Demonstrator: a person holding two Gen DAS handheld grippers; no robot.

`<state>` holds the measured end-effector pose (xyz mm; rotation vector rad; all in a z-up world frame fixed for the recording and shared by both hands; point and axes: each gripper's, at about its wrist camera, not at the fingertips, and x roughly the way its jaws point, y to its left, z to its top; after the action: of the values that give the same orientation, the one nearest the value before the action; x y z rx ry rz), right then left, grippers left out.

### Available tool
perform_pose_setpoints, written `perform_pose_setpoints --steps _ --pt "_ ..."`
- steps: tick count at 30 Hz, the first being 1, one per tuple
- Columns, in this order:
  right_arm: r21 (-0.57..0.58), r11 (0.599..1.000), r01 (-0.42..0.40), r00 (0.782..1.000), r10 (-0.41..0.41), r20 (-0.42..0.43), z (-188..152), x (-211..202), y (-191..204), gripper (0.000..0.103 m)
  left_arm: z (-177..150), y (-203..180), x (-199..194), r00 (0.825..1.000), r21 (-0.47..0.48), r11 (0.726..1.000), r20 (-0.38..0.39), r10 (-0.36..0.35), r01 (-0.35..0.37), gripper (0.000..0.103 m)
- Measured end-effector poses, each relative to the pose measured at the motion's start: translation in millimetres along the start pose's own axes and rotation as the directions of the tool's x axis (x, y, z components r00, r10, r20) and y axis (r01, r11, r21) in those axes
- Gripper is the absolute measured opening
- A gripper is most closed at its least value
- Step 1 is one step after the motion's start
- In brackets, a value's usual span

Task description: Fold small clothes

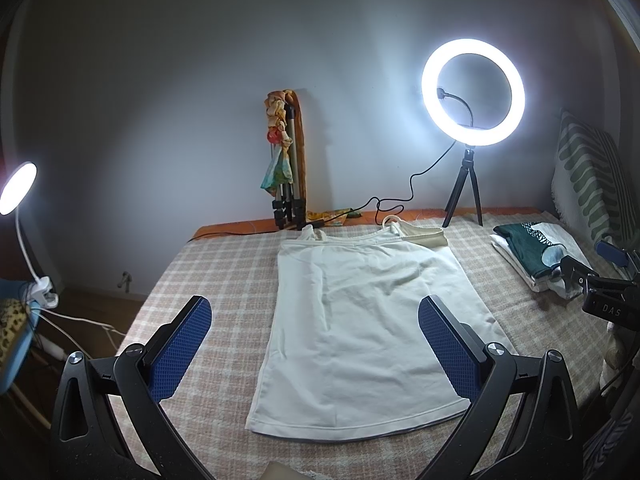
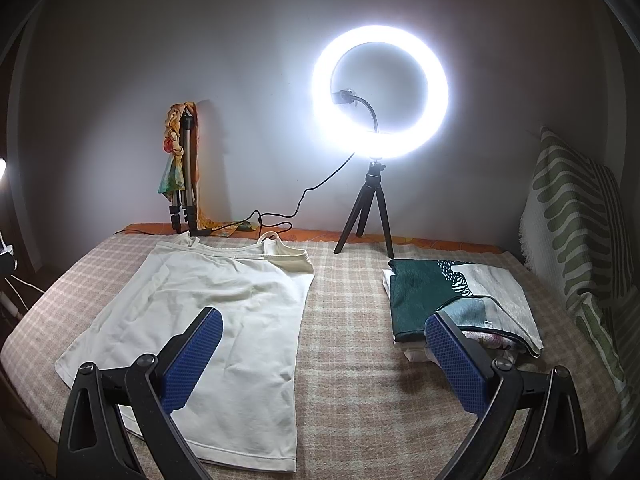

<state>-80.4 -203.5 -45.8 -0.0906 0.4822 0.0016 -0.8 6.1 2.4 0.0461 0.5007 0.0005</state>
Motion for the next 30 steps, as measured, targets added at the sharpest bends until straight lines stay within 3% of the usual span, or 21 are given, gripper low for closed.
perform_pose_setpoints --steps 21,30 --pt "0.002 1.0 -0.007 1.0 0.007 -0.002 4 3 7 0.103 -7 10 5 1.0 -0.002 1.0 -0.018 0.022 -0.022 0.103" --pt "0.015 0.998 -0.065 0.997 0.066 -0.034 10 16 21 0.103 -20 41 20 0.996 -0.078 0.997 -0.087 -0.014 0.007 0.103"
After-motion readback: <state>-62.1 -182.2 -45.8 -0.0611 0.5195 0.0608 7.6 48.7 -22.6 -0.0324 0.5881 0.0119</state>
